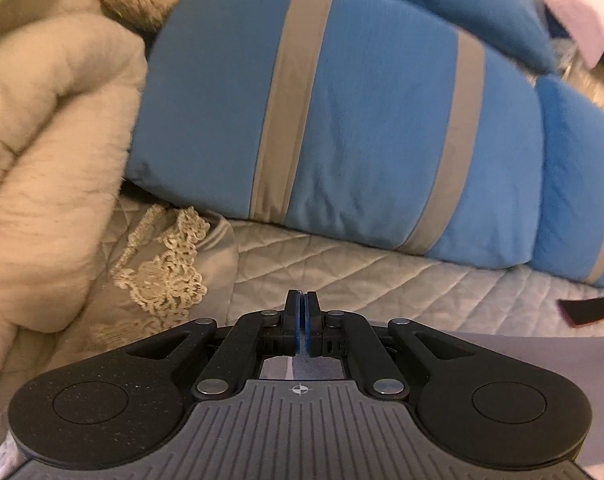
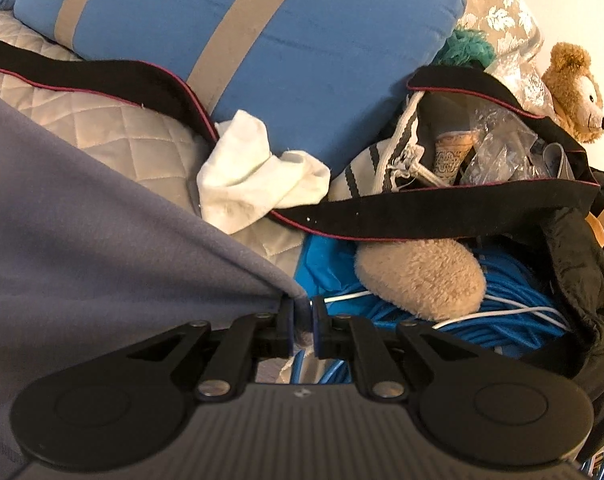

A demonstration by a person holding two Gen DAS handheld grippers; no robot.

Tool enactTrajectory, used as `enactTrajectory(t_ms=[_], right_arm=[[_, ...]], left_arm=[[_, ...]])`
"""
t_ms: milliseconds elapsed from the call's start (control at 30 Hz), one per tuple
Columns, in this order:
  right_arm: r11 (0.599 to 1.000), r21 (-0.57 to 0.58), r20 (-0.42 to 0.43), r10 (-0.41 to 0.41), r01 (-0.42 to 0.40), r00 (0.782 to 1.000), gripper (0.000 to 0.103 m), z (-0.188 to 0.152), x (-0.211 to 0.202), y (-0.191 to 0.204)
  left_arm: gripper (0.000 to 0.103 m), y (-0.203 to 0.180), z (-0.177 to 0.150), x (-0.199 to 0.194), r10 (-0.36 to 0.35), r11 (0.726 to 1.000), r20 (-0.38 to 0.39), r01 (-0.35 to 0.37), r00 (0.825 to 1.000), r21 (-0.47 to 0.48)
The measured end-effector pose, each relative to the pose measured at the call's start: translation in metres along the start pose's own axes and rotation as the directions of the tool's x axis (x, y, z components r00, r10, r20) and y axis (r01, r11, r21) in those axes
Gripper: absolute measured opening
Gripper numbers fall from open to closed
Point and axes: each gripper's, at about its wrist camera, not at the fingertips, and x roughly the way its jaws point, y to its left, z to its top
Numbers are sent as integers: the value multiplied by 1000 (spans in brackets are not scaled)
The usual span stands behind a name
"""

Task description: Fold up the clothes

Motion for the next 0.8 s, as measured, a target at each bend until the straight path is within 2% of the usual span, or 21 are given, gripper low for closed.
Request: enactTrajectory(t_ms=[33,100,133,167,233,267,367,500,567,700,800], right_arm=[[1000,5,-6,-3,3,1000,1,0,1,1],[999,3,-15,-40,40,999,54,1,0,4],[997,-3,-16,-71,71,997,71,2,-1,5],[996,-5,-4,-91,91,996,99,2,-5,6],[995,3,29,-100,100,995,103,4,-17,5],[996,16,40,-93,93,995,103,5,-23,4],[995,61,72,-84,79,994,103,9,-49,7],[990,135,191,13,-39,982,103,6,-102,23],[984,151,255,55,-96,965,103,3,-131,36],[963,165,350,144,-213,925,103,-6,-181,68],[951,134,387,210,-280,898,103,-13,-210,95]], left_arm=[[6,1,0,9,-3,1000,-7,2,1000,-11],[7,4,1,23,-5,999,-18,5,1000,-40],[14,6,1,28,-1,998,-24,0,1000,-59],[30,9,1,31,9,996,-30,-11,1000,-87],[51,17,-2,30,0,992,-40,-5,999,-125],[53,21,-3,28,-10,990,-44,4,999,-140],[53,34,-16,25,-71,975,-88,51,994,-218],[53,52,-35,23,-173,933,-145,116,974,-340],[53,59,-45,27,-239,896,-150,158,959,-415],[51,68,-63,37,-302,828,-151,181,941,-531],[51,68,-72,37,-323,787,-116,199,939,-583]])
